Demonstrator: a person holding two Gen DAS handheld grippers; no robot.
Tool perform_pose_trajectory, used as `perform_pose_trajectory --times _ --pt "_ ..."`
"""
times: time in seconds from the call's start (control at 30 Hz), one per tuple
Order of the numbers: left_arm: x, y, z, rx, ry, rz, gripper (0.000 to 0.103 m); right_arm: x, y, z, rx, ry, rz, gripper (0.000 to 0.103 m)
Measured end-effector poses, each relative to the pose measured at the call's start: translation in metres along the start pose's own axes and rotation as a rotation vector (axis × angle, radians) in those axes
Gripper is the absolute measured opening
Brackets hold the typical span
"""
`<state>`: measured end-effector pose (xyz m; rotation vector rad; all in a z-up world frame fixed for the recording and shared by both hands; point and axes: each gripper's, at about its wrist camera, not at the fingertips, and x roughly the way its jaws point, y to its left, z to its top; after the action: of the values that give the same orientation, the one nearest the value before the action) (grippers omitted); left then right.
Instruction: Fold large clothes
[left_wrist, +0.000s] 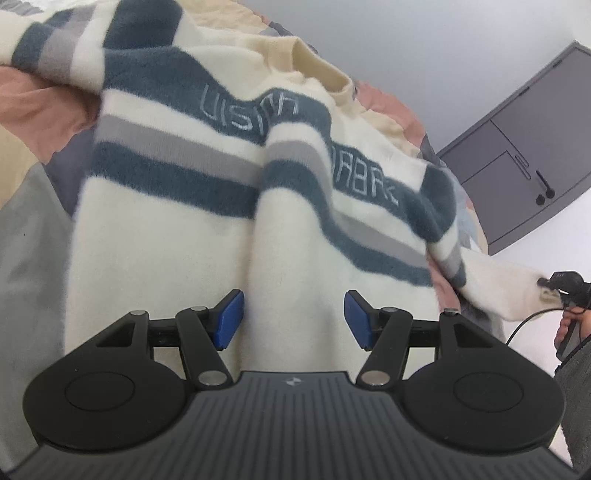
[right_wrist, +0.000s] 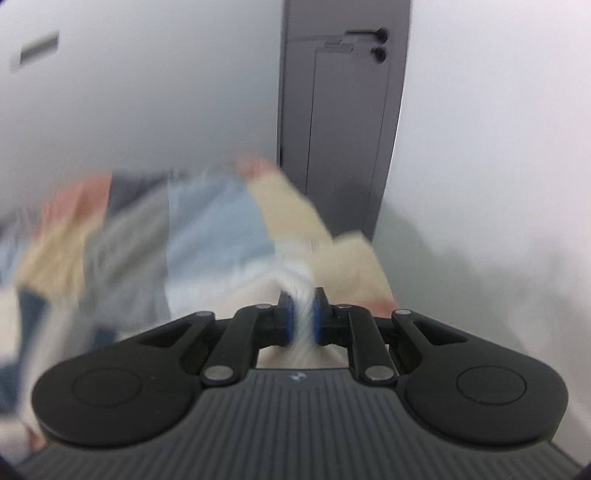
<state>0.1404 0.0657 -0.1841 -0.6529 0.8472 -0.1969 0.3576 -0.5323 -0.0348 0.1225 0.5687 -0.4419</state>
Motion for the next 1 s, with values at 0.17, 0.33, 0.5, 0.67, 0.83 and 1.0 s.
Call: perform_pose_trajectory --times 0.17,0.33,0.5,0.67,0.83,1.0 --pt "-0.01 0.002 0.012 -0.032 -0.055 0.003 0.066 0.006 -0.001 0.045 -0.01 -0.104 0.018 0.014" --pt "-0.014 0.01 0.026 -0.042 -0.077 0.08 0.066 0.063 -0.01 0.032 -0.044 -0.034 -0.07 0.014" --pt "-0.018 0.022 0.039 -0.054 -0.115 0.156 0.066 0.12 -0.034 -0.016 0.026 0.088 -0.116 0.014" --pt "-0.018 0.036 0.05 -0.111 -0.11 0.166 0.066 0.14 -0.038 -0.052 0.021 0.136 -0.111 0.015" --pt "-0.019 0.046 0.046 -0.158 -0.095 0.164 0.066 0.154 -0.021 -0.054 -0.054 0.166 -0.126 0.018" --pt "-0.023 0.055 0.043 -0.245 -0.081 0.123 0.065 0.133 -0.014 -0.043 -0.033 0.131 -0.133 0.061"
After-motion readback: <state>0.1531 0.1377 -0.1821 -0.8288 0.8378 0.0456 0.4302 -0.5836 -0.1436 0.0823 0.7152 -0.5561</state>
